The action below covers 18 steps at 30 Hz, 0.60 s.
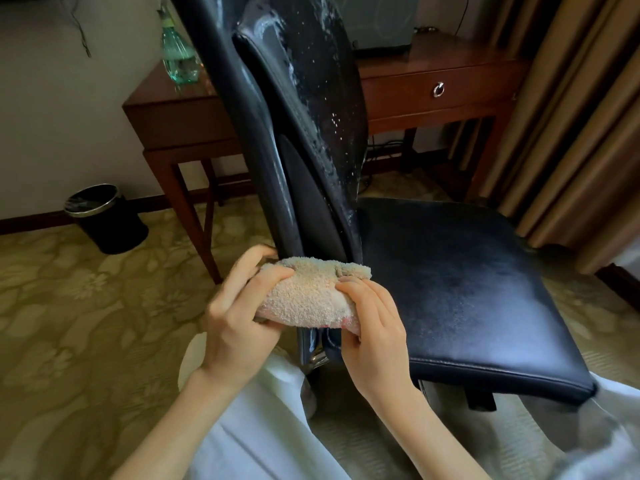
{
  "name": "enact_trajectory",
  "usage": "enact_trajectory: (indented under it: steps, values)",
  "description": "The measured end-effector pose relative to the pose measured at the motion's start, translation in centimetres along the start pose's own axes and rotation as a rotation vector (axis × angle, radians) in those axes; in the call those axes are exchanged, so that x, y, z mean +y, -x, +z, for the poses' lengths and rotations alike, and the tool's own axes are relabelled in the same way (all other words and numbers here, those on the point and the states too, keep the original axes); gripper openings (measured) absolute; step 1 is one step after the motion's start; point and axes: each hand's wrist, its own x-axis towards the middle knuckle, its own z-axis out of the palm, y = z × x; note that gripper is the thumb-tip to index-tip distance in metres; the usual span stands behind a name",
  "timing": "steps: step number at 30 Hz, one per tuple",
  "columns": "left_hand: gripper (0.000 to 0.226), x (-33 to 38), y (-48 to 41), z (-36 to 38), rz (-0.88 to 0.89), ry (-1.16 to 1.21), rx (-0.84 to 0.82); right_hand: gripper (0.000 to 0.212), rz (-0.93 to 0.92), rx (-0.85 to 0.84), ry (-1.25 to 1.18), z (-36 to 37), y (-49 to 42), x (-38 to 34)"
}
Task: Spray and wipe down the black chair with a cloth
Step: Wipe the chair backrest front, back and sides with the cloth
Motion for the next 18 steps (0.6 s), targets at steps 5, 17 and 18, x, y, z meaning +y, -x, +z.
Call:
enact_trajectory:
  steps: [5, 17, 18]
  values:
    - [0.042, 1.7, 4.2, 1.8, -0.122, -0.004, -0.127, 0.074, 0.097, -0.155, 0.043, -1.0, 3.9, 1.7]
    - [0.032, 3.1, -0.6, -0.7, -0.044, -0.113, 0.016, 0.032, -0.165, 0.037, 0.027, -3.7, -3.2, -0.7]
    - [0.031, 3.0, -0.5, -0.6, -0.032, -0.113, 0.01, 0.032, -0.168, 0.02, 0.047, -3.5, -3.2, -0.4]
